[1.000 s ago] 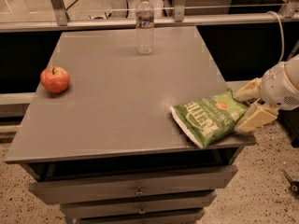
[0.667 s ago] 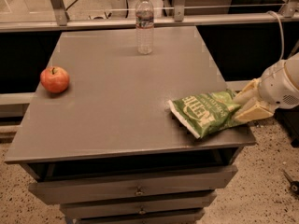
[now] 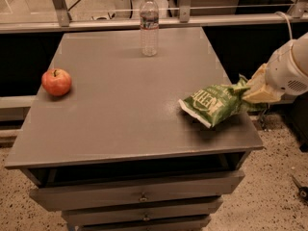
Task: Move green jalapeno chip bag near water bottle
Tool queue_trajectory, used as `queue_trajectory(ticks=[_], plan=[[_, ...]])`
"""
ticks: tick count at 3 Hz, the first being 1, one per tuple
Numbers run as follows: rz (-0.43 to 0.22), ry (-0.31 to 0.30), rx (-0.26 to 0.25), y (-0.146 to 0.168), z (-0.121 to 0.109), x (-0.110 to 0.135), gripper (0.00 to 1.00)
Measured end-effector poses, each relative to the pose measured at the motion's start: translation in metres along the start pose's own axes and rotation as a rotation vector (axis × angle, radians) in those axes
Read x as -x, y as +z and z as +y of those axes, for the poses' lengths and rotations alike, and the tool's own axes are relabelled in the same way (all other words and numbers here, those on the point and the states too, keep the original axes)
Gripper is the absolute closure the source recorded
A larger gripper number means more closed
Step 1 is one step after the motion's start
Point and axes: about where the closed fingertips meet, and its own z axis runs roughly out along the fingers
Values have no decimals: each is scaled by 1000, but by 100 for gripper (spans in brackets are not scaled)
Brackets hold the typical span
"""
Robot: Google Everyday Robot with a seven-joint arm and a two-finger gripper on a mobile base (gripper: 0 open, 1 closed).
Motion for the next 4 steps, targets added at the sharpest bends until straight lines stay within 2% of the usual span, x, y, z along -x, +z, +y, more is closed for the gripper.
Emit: queue_trajectory(ticks=[1,2,3,4], plan=[[27,16,-30,-7,-5,0,100],[27,16,-30,-7,-5,0,100],[-22,43,-93,8,-35,1,100],[-62,72,-183,21,-84,-3,100]])
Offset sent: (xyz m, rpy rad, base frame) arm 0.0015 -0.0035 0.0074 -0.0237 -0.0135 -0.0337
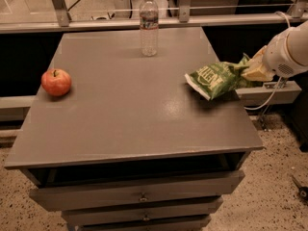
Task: Move green jalapeno chip bag near water bottle
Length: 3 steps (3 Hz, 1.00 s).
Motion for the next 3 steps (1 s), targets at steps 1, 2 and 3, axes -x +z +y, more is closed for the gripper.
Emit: queue_trajectory(ticks=[1,2,3], plan=[[-26,14,-95,27,-56,-3,100],[-38,40,-176,49,-104,3,100],[-31,74,-240,70,-134,20,100]])
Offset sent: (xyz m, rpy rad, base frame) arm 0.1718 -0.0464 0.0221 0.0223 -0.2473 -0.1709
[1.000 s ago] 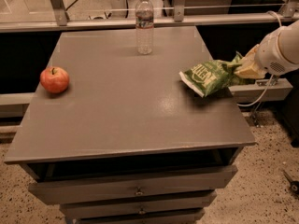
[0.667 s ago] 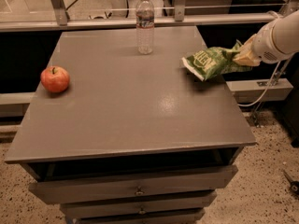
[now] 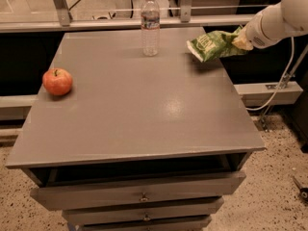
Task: Move green jalapeno chip bag near water bottle
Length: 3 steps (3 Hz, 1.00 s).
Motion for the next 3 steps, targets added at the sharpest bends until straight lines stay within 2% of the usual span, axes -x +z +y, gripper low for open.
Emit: queue_trajectory(ticks=[2,3], plan=[[43,64,-103,57,-30,21,100],[44,89,-130,74,-38,32,100]])
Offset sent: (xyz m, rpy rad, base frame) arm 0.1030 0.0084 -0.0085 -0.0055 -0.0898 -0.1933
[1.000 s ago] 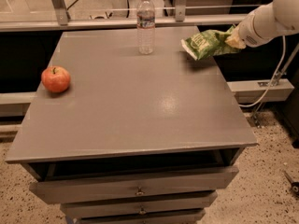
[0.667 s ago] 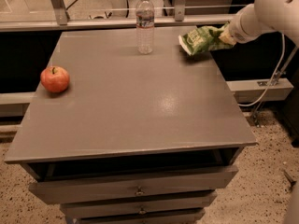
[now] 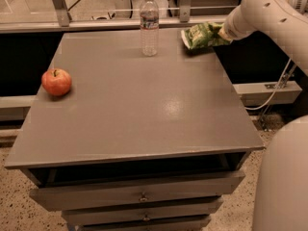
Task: Move green jalapeno chip bag near water bottle
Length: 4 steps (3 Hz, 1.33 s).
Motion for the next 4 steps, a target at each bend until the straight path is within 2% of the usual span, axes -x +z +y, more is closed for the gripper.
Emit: queue_trajectory(ticks=[1,3,4], plan=[[-13,19,-7,11,2,18,100],[-43,40,25,27,24,50,100],[-48,40,41,34,36,59,86]])
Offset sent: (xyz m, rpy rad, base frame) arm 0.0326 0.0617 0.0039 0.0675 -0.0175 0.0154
